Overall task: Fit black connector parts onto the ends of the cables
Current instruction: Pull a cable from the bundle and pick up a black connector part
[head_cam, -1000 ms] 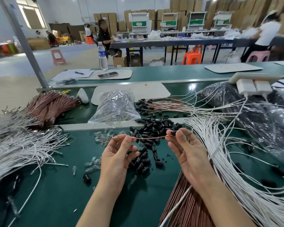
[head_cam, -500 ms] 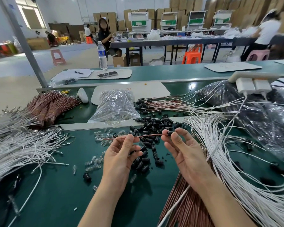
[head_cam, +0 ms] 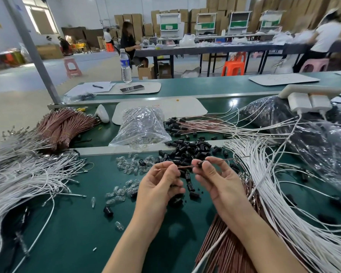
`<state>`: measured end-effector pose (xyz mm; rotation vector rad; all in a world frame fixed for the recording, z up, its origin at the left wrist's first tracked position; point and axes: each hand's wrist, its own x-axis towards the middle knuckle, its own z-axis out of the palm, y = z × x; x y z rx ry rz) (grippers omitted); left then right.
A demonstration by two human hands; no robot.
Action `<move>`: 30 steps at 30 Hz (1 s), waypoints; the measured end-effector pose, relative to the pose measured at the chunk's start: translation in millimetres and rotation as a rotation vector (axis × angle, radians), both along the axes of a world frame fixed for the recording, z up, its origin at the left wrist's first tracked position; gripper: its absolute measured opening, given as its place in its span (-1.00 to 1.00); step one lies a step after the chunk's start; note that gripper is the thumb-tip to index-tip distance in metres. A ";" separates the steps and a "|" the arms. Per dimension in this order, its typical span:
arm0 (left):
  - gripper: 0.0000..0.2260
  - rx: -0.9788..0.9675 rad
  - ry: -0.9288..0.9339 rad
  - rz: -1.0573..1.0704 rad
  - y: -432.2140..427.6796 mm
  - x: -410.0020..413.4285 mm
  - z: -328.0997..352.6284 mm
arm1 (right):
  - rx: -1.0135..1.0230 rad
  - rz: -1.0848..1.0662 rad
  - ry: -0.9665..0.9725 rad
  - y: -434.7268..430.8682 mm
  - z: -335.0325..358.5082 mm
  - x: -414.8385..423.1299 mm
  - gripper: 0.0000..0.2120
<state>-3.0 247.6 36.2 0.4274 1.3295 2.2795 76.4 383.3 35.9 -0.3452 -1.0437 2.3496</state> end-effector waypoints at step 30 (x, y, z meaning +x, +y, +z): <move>-0.62 -1.035 0.928 -0.303 156.6 26.0 19.4 | 0.131 -1.039 -0.077 64.4 0.3 22.8 -0.89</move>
